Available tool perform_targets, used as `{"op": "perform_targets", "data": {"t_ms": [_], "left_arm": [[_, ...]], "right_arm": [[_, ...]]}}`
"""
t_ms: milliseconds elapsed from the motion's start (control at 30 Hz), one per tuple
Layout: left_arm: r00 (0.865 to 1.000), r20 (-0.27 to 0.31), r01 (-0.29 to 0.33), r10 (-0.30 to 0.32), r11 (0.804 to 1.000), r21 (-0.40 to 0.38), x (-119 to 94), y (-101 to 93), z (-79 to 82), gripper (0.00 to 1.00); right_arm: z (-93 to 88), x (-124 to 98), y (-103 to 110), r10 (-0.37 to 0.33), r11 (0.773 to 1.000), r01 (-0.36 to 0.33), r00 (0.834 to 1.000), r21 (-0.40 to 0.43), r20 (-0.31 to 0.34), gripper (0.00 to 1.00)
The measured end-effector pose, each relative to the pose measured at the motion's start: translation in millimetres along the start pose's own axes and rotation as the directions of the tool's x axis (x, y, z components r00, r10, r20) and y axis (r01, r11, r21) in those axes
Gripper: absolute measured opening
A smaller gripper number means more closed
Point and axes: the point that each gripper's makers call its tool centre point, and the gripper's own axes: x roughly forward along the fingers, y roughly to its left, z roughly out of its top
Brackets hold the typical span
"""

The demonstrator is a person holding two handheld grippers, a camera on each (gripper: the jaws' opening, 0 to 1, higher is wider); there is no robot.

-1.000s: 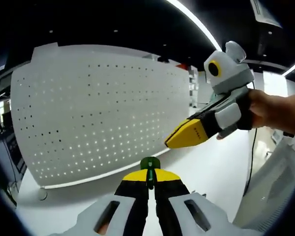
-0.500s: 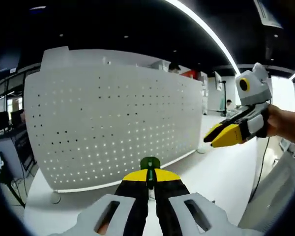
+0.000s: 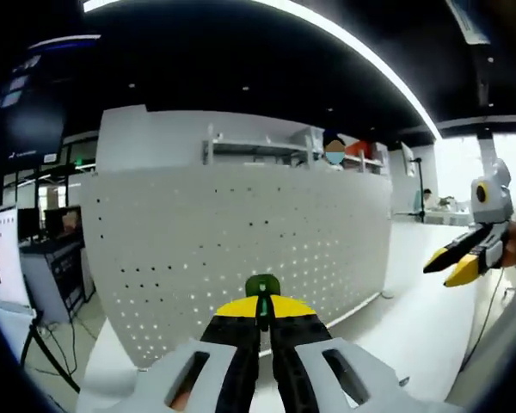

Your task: Insert the hook assembly into the mounting plate slot until the hook locks in place.

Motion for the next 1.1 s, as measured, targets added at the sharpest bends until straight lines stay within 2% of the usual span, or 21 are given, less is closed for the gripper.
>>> {"op": "perform_targets", "data": {"t_ms": [167, 600, 900, 1100], "left_arm": [[0.999, 0.031, -0.018, 0.018, 1.0, 0.004, 9, 10.5, 16.4, 0.03], [0.993, 0.071, -0.097, 0.095, 0.995, 0.02, 39, 41.0, 41.1, 0.02], [0.982, 0.096, -0.173, 0.165, 0.982, 0.081, 60, 69.6, 62.6, 0.02], [0.975, 0.106, -0.207, 0.197, 0.974, 0.09, 77, 78.3, 69.8, 0.02]], "right_arm": [[1.3, -8, -9, -0.029, 1.0, 0.029, 1.0, 0.001, 0.01, 0.35], [-5.3, -14, -18, -0.067, 0.998, 0.067, 0.998, 0.006, -0.006, 0.36], [-4.1, -16, -26, -0.094, 0.996, 0.094, 0.996, 0.007, -0.006, 0.36], [-6.5, -15, -26, -0.101, 0.995, 0.101, 0.995, 0.003, -0.017, 0.36]]}}
